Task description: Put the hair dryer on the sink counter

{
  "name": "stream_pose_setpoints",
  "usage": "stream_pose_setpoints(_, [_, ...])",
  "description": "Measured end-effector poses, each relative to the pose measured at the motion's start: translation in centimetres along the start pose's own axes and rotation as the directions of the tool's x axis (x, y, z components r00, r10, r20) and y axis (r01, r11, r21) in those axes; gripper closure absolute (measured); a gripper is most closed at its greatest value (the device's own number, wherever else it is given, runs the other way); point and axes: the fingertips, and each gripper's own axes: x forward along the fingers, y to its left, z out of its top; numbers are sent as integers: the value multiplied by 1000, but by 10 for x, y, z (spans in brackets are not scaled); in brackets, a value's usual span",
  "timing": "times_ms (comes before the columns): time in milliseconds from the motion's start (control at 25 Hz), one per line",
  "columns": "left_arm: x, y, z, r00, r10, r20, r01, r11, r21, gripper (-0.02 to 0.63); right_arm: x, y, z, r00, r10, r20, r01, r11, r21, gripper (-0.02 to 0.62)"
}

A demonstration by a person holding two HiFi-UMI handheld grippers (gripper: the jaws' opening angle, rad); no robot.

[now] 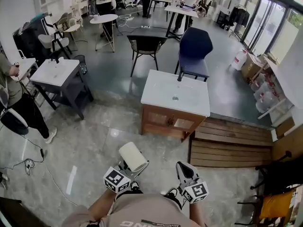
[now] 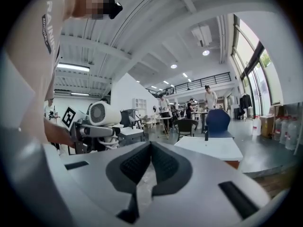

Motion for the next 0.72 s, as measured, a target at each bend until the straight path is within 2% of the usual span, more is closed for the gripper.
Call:
stream_pose_setpoints(160, [-14, 17, 6, 999, -44, -1, 44, 999, 12, 396, 22, 17, 12, 1000, -8, -7, 8, 1000, 9, 589])
stream_pose_setpoints(280, [-18, 25, 11, 996, -77, 33, 79, 996, -38, 396, 37, 27, 16, 1000, 10, -20, -10, 1000, 0, 589])
stream_pose_setpoints(560, [-30, 36, 7, 998, -45, 47, 49, 995, -92, 396, 66, 39, 10, 998, 56, -29, -56, 998, 14, 589])
stream_pose_setpoints(720, [-32, 36, 11, 995, -73, 61, 79, 991, -104, 396, 83, 34, 21, 998, 55, 9, -55, 998, 17, 589])
